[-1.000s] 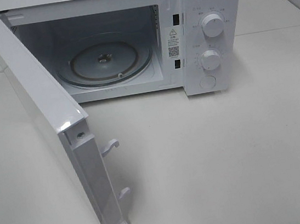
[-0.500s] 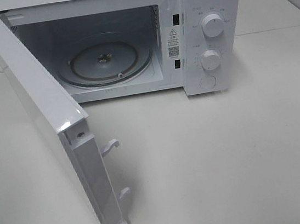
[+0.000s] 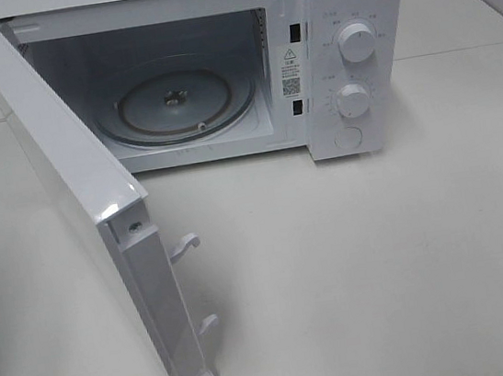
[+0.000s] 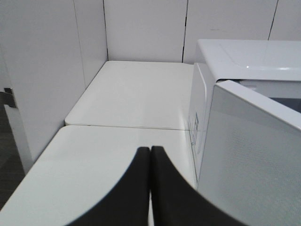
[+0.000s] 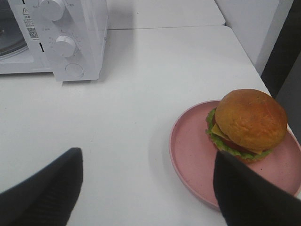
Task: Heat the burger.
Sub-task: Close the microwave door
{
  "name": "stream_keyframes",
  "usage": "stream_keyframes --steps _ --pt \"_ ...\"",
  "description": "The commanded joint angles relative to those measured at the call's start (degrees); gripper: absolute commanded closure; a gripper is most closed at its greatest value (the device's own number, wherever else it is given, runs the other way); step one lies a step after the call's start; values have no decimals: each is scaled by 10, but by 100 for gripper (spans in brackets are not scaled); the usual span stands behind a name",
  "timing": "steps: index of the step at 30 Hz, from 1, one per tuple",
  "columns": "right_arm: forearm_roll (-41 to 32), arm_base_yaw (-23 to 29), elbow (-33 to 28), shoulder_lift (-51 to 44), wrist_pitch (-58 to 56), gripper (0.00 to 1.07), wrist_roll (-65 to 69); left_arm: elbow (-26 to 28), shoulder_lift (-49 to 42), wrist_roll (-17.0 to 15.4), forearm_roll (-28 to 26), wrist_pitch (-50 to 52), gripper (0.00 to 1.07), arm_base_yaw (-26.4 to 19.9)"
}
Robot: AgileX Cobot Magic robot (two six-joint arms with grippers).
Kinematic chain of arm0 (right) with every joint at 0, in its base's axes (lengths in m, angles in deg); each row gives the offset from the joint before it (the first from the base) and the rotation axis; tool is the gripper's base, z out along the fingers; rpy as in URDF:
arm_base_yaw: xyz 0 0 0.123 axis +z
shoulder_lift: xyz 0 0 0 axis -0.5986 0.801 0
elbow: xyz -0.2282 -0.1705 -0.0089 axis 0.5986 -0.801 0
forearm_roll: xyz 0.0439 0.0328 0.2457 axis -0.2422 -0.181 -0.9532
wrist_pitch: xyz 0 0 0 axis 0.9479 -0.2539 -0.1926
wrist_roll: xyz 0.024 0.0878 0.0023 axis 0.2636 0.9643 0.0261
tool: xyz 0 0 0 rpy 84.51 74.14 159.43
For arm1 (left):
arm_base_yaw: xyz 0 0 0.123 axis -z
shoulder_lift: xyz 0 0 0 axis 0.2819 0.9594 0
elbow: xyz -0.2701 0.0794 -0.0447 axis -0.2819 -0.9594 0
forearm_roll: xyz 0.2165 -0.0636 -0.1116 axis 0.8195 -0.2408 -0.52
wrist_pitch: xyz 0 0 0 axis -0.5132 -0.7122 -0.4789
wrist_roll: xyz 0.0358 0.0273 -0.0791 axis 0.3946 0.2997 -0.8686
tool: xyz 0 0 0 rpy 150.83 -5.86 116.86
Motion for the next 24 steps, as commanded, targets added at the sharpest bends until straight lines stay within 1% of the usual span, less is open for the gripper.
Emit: stream_keyframes --steps 1,2,3,4,5,6,7,8,9,10,11,12,13,14,15,16,17,18,19,20,21,23,24 --pt "-3 -3 1 -18 4 32 -5 -30 76 0 -50 127 107 -1" --pt "-3 -3 1 -18 4 32 -5 -30 76 0 -50 127 107 -1" --pt "-3 -3 1 -18 4 32 -5 -34 94 0 -50 146 107 -1" --pt "-3 -3 1 -18 4 32 -5 -43 128 -3 -49 195 107 -1" --pt "-3 -3 1 -18 4 32 -5 -43 128 -3 -49 195 107 -1" --pt "-3 -3 1 -18 4 32 -5 -50 160 -9 -43 238 107 -1" --pt "-3 -3 1 -18 4 32 -5 -50 160 -9 -43 238 107 -1" --pt "-3 -3 1 -18 4 32 -5 -53 175 -21 -36 257 107 -1" --pt "-3 -3 1 -18 4 32 -5 -53 175 -21 -36 257 107 -1" --pt "-3 -3 1 -18 4 32 -5 -57 210 -52 -6 296 107 -1" --pt "-3 -3 1 -18 4 32 -5 -63 242 -95 42 340 107 -1" --pt "-3 -3 1 -18 4 32 -5 -63 242 -95 42 340 107 -1" --pt "-3 -3 1 -18 4 32 -5 -67 260 -114 72 363 107 -1" --pt "-3 -3 1 -18 4 32 -5 -70 292 -158 128 415 107 -1" --pt "-3 -3 1 -18 4 32 -5 -70 292 -158 128 415 107 -1" --pt "-3 -3 1 -18 4 32 -5 -70 329 -180 176 450 107 -1" --pt "-3 -3 1 -18 4 32 -5 -70 329 -180 176 450 107 -1" --pt "-3 -3 1 -18 4 32 -5 -70 343 -182 187 460 107 -1" --pt "-3 -3 1 -18 4 32 -5 -70 380 -183 199 481 107 -1" --pt "-3 -3 1 -18 4 32 -5 -70 400 -182 198 496 107 -1" --pt "-3 -3 1 -18 4 32 -5 -70 400 -182 198 496 107 -1" --pt "-3 -3 1 -18 4 32 -5 -70 456 -182 205 554 107 -1" --pt "-3 -3 1 -18 4 32 -5 -70 456 -182 205 554 107 -1"
